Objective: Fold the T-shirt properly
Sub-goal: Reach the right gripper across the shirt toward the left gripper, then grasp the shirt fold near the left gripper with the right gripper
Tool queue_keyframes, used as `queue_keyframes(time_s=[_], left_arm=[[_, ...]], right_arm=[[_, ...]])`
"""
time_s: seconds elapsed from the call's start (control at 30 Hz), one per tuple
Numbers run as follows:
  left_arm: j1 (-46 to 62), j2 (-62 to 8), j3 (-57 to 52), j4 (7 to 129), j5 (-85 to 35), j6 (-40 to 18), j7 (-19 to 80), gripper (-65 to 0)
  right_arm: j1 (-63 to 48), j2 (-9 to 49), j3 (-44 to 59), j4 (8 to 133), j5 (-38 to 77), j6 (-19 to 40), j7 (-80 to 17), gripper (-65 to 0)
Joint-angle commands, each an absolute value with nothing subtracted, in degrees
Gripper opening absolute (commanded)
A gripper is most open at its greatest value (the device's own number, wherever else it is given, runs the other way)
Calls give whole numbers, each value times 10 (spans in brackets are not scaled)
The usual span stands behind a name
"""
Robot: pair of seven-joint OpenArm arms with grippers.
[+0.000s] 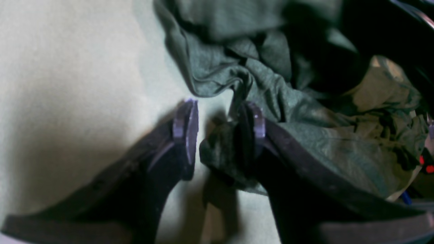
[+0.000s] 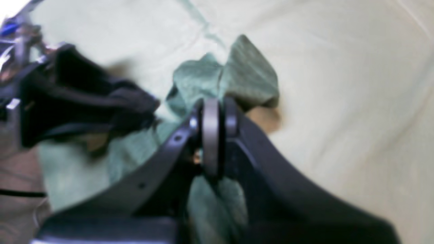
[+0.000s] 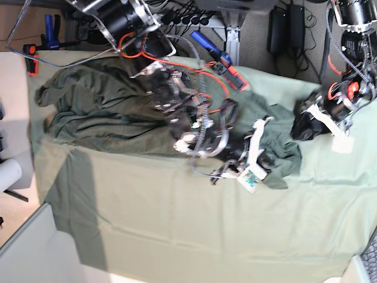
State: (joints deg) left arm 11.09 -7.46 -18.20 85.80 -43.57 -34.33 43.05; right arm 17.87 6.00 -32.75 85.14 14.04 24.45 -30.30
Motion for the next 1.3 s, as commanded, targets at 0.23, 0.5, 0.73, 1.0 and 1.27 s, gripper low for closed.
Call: queue_keyframes(time_s=[0.23,0.5,0.73,1.0,1.27], left_arm=[[108,-80,-183,865,-435,-341,429,-404],[108,-80,-183,865,-435,-341,427,-404],[108,-80,-183,865,-435,-341,426,-404],[108,-80,-183,865,-446,-341,427,-327],[108,-80,-183,865,-448,-342,432,-328]], right_arm=[[124,103,-325,931,172,247,-296,-650],[106,108,-325,935,184,247,-330,-650],[107,108,-325,936,202,247,-332,-305],[110,92,-268,998,211,247,-325,-305],[149,19,-208,934,167,247,-268,-650]])
